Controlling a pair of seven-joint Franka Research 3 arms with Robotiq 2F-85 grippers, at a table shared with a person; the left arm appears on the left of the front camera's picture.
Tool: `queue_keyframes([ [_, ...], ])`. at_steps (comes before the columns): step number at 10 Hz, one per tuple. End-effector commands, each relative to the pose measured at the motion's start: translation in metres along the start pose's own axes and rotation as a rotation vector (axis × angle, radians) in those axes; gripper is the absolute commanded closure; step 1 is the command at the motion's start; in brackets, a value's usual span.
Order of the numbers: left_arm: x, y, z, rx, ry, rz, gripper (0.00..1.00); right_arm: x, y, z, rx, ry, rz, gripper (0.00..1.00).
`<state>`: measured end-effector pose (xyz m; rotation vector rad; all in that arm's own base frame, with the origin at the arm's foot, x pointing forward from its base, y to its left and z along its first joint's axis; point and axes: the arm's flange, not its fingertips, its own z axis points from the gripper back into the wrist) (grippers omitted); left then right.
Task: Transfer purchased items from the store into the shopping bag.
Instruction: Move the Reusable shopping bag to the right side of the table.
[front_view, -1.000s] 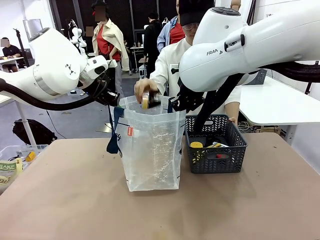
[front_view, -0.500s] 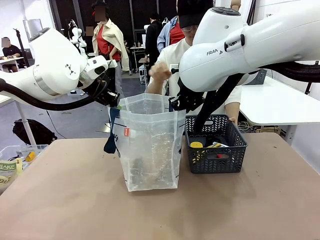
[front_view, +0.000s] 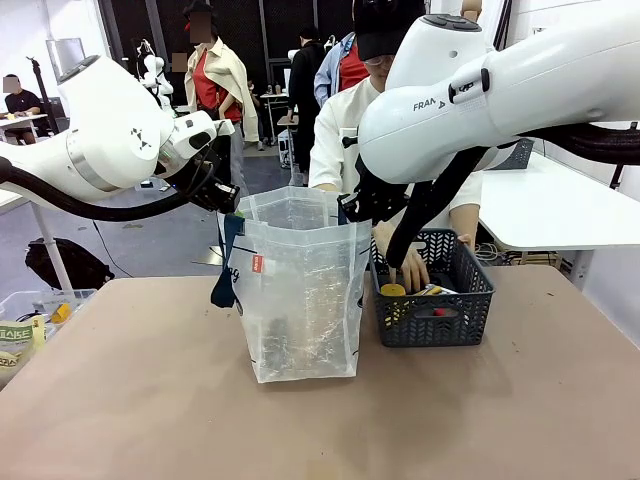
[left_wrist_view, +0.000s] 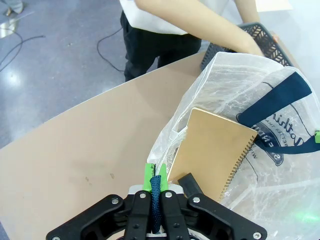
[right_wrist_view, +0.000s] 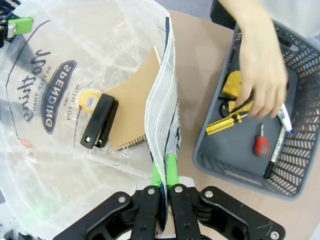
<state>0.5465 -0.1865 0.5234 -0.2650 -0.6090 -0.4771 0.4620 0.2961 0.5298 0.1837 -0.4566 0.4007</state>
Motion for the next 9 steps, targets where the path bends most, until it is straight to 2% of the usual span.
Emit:
queue_keyframes([
  [1,-0.0009,0.0006,0.0041,0.008,-0.013,0.01,1.0,-0.0008,-0.002,0.0005,0.015,-0.003,0.006,1.0],
  [9,-0.0009,0.0006,0.0041,0.008,-0.013,0.01,1.0,-0.0008,-0.002,0.0005,0.015,-0.003,0.006,1.0],
])
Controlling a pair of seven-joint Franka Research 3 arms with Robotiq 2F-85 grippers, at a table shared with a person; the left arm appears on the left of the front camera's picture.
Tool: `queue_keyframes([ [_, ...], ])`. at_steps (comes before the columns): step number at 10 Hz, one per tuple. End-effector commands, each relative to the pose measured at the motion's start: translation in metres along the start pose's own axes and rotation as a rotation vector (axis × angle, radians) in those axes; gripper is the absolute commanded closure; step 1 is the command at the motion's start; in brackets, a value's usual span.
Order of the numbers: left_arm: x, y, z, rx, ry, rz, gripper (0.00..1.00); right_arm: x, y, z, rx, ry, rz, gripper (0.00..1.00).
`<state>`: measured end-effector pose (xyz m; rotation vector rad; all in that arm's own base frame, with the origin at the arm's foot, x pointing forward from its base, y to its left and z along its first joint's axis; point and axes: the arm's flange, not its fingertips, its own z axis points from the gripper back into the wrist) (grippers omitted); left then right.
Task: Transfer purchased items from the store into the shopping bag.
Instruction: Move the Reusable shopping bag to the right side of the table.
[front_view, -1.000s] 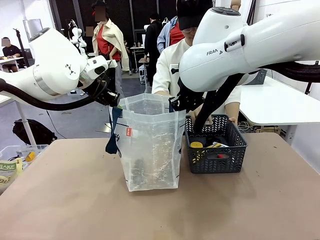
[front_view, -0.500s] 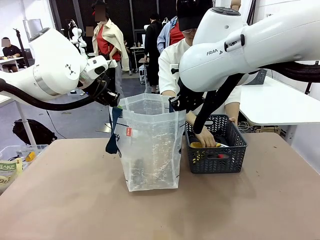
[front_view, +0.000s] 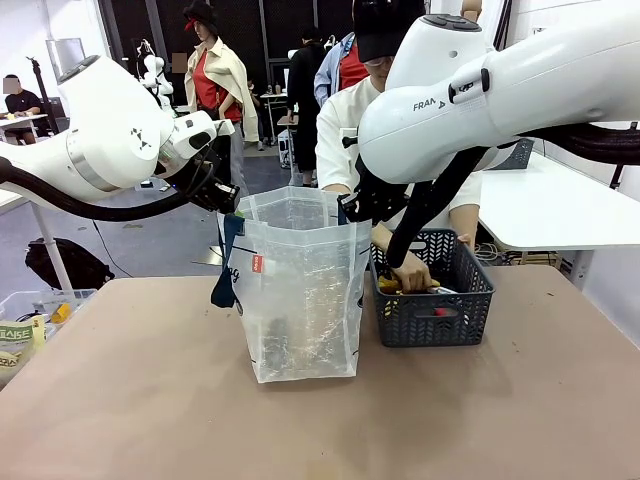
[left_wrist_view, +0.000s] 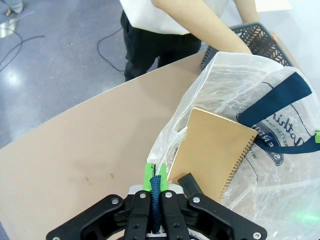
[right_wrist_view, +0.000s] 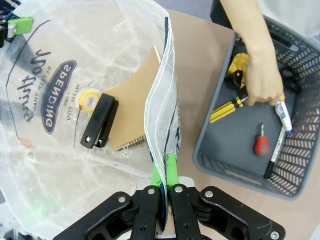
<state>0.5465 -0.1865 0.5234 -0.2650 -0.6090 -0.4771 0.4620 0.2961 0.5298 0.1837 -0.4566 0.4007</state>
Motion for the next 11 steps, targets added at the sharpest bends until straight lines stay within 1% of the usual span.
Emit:
queue_keyframes([
  [1,-0.0009,0.0006,0.0041,0.008,-0.013,0.01,1.0,-0.0008,-0.002,0.0005,0.015,-0.003,0.006,1.0],
  [11,-0.0009,0.0006,0.0041,0.008,-0.013,0.01,1.0,-0.0008,-0.002,0.0005,0.015,-0.003,0.006,1.0],
])
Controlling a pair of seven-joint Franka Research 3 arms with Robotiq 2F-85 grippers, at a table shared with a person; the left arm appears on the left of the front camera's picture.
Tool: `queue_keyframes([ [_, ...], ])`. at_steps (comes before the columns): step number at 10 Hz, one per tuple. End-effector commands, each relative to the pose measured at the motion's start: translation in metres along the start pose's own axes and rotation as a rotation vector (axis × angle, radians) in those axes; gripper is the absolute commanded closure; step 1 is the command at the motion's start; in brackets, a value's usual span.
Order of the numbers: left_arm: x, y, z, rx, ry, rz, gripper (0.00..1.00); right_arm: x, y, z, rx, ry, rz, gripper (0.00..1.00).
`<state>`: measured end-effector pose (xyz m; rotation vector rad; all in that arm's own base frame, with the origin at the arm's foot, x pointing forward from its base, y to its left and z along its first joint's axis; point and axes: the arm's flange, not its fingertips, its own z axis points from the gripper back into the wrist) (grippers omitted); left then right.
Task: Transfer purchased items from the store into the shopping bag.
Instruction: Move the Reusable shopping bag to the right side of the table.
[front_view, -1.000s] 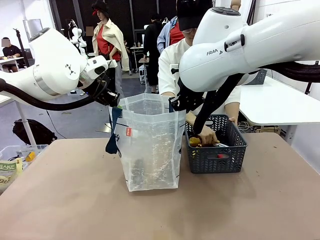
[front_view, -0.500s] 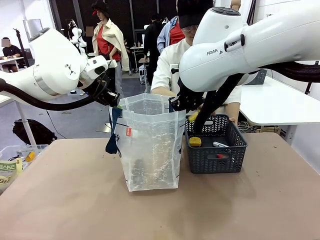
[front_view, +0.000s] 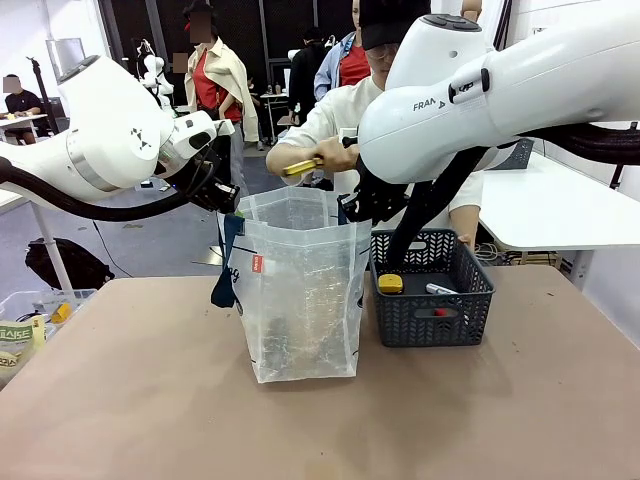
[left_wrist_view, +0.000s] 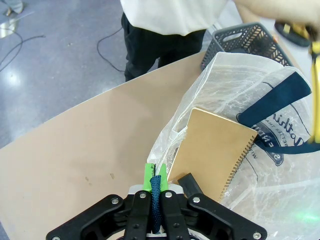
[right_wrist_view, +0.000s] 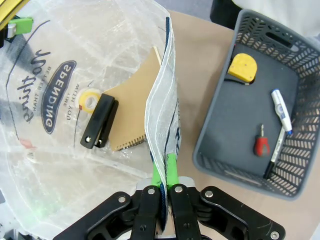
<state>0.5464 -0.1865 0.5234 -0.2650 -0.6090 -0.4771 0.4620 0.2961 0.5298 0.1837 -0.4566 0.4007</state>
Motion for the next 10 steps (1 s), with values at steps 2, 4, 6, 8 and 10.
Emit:
queue_keyframes([
  [2,-0.0009,0.0006,0.0041,0.008,-0.013,0.01,1.0,-0.0008,-0.002,0.0005,0.015,-0.003,0.006,1.0],
  [4,-0.0009,0.0006,0.0041,0.008,-0.013,0.01,1.0,-0.0008,-0.002,0.0005,0.015,-0.003,0.006,1.0],
  [6,-0.0009,0.0006,0.0041,0.008,-0.013,0.01,1.0,-0.0008,-0.002,0.0005,0.015,-0.003,0.006,1.0],
  [8,-0.0009,0.0006,0.0041,0.008,-0.013,0.01,1.0,-0.0008,-0.002,0.0005,0.015,-0.003,0.006,1.0],
  [10,-0.0009,0.0006,0.0041,0.008,-0.013,0.01,1.0,-0.0008,-0.002,0.0005,0.015,-0.003,0.006,1.0],
])
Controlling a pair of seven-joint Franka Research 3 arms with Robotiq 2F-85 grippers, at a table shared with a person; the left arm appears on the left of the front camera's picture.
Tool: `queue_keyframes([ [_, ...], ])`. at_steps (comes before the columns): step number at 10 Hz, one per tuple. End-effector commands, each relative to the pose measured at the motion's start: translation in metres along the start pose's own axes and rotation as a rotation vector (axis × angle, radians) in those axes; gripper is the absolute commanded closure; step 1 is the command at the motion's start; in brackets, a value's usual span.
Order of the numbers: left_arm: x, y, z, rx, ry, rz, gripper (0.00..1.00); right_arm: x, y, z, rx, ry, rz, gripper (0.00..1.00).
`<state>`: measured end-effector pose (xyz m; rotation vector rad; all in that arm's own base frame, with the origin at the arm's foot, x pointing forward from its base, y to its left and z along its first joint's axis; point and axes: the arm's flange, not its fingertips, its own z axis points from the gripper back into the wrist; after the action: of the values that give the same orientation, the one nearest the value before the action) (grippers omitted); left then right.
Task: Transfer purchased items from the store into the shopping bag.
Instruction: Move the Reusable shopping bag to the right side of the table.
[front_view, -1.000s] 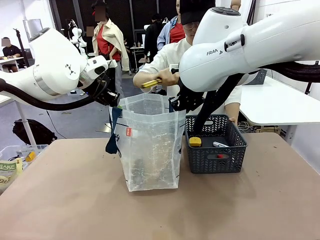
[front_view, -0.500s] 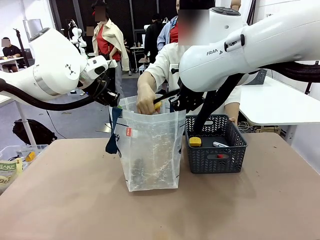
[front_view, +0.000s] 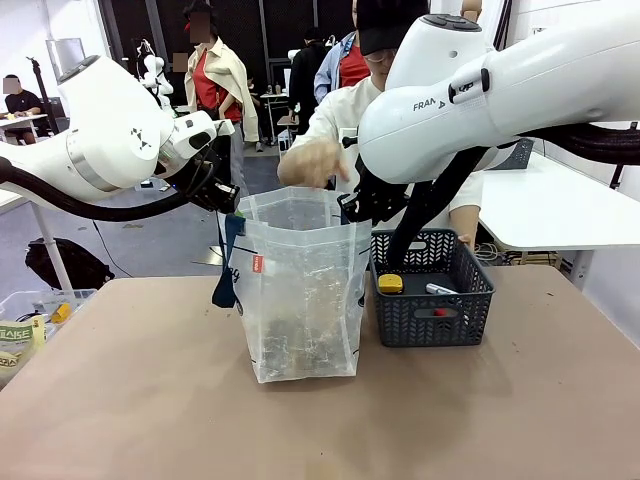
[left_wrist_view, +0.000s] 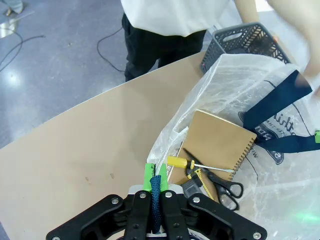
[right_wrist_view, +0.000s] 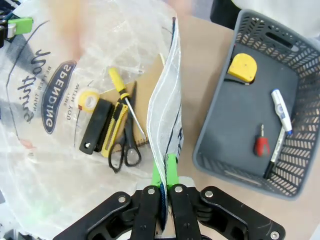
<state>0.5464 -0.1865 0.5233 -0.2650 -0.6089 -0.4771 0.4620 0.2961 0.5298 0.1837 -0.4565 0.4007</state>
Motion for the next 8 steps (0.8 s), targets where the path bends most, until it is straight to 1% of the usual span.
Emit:
queue_keyframes([
  [1,-0.0008,0.0006,0.0041,0.008,-0.013,0.01,1.0,-0.0008,-0.002,0.0005,0.015,-0.003,0.006,1.0],
  [8,-0.0008,0.0006,0.0041,0.008,-0.013,0.01,1.0,-0.0008,-0.002,0.0005,0.015,-0.003,0.006,1.0],
])
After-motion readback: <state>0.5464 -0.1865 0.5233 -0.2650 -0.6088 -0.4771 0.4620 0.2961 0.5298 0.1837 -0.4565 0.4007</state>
